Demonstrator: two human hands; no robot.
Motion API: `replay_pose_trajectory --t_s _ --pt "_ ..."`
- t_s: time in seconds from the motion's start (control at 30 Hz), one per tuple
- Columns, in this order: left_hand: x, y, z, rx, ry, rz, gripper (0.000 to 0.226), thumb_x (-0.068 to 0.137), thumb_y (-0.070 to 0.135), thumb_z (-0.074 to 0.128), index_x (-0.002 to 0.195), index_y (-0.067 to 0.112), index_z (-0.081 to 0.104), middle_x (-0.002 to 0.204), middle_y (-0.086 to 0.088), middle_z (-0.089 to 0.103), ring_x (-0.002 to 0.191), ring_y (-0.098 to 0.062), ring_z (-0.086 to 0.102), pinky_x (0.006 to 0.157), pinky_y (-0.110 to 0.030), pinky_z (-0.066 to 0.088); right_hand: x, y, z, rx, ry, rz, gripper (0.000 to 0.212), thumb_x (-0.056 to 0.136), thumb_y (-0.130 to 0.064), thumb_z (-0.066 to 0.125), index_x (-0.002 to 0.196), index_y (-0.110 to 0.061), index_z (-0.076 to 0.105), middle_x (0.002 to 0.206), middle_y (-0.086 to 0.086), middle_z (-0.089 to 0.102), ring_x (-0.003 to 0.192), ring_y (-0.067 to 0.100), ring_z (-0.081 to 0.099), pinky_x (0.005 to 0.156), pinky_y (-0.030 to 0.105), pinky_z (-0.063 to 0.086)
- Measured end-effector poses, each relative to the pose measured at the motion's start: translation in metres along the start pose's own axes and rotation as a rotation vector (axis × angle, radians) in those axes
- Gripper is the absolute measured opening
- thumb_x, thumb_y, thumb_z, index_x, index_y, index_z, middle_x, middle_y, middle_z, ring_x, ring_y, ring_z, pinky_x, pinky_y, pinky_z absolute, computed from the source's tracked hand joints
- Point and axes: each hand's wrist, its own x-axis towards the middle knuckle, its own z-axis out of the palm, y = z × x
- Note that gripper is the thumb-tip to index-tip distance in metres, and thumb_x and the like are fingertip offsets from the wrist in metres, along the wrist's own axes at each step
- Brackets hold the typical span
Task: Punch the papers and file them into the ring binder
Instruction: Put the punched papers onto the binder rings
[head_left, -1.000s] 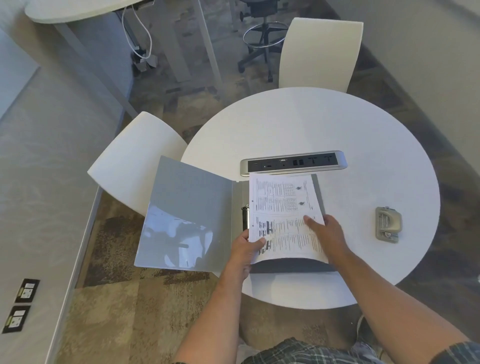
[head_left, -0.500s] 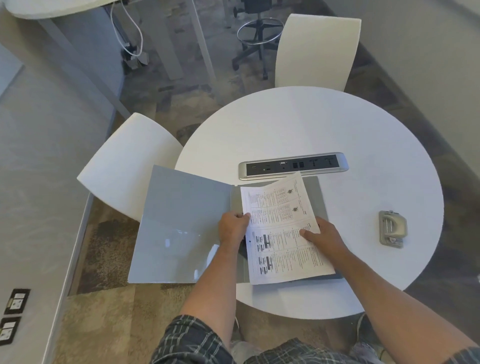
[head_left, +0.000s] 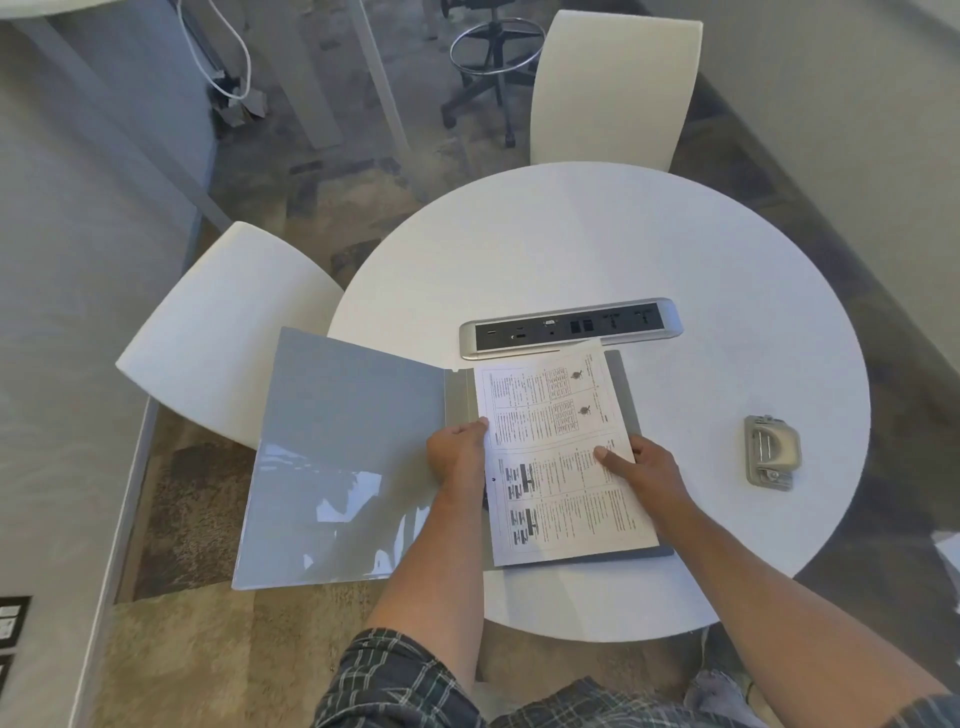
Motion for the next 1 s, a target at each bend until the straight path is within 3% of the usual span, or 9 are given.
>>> replay_pose_trajectory --t_s 0.13,0.33,0.43,0.6,0.73,0.8,1.0 --pt "-0.005 -0.003 0.008 -0.026 0.092 0.053 0.021 0.088 0.027 0.076 0.085 0.006 0.076 0.078 -0.004 0.073 0.071 -0.023 0.067 0.064 -0.027 0.053 -0.003 -0.001 -0.001 0.067 -0.006 0.023 0.019 0.09 -0.023 0.078 0.104 -0.011 0.072 0.093 0.0 0.081 0.081 0.019 0.079 0.06 0.027 0.061" --pt "-0.013 -0.007 0.015 -0.049 0.136 0.09 0.016 0.089 0.028 0.075 0.081 0.015 0.075 0.076 0.002 0.07 0.076 -0.019 0.067 0.067 -0.025 0.049 0.0 0.009 -0.005 0.117 -0.065 0.083 0.026 0.087 -0.015 0.08 0.111 -0.009 0.073 0.102 0.008 0.08 0.09 0.029 0.078 0.081 0.05 0.063" --pt "-0.012 -0.008 0.016 -0.11 0.144 0.052 0.017 0.089 0.029 0.076 0.077 0.017 0.07 0.07 0.007 0.066 0.068 -0.015 0.064 0.057 -0.02 0.047 0.0 0.012 -0.005 0.161 -0.047 0.084 0.027 0.088 -0.019 0.08 0.112 -0.008 0.072 0.104 0.009 0.08 0.093 0.032 0.078 0.085 0.054 0.061" --pt "-0.014 -0.01 0.016 -0.173 0.127 -0.002 0.018 0.091 0.028 0.073 0.08 0.015 0.068 0.075 0.002 0.069 0.066 -0.011 0.064 0.052 -0.019 0.045 -0.003 0.011 -0.005 0.234 -0.034 0.081 0.026 0.09 -0.018 0.076 0.114 -0.007 0.071 0.106 0.009 0.079 0.095 0.032 0.077 0.085 0.05 0.061" --pt "-0.007 -0.015 0.015 -0.11 0.102 -0.015 0.016 0.09 0.028 0.072 0.077 0.02 0.071 0.08 -0.001 0.075 0.074 -0.021 0.072 0.068 -0.033 0.062 -0.003 0.011 -0.006 0.279 -0.026 0.083 0.027 0.09 -0.017 0.076 0.116 -0.008 0.071 0.108 0.009 0.079 0.095 0.032 0.077 0.083 0.047 0.061" --pt "-0.005 -0.015 0.014 -0.083 0.101 -0.022 0.013 0.089 0.027 0.072 0.084 0.016 0.074 0.078 0.0 0.073 0.073 -0.02 0.07 0.072 -0.035 0.063 -0.003 0.011 -0.006 0.279 -0.026 0.09 0.028 0.091 -0.017 0.076 0.116 -0.008 0.071 0.107 0.009 0.079 0.095 0.032 0.077 0.085 0.049 0.061" --pt "-0.01 -0.011 0.014 0.016 0.105 0.016 0.019 0.091 0.027 0.069 0.087 0.01 0.076 0.08 -0.005 0.074 0.065 -0.019 0.067 0.051 -0.022 0.047 -0.006 0.008 -0.005 0.222 -0.028 0.083 0.025 0.09 -0.017 0.076 0.114 -0.012 0.071 0.103 0.006 0.08 0.089 0.027 0.079 0.069 0.037 0.062"
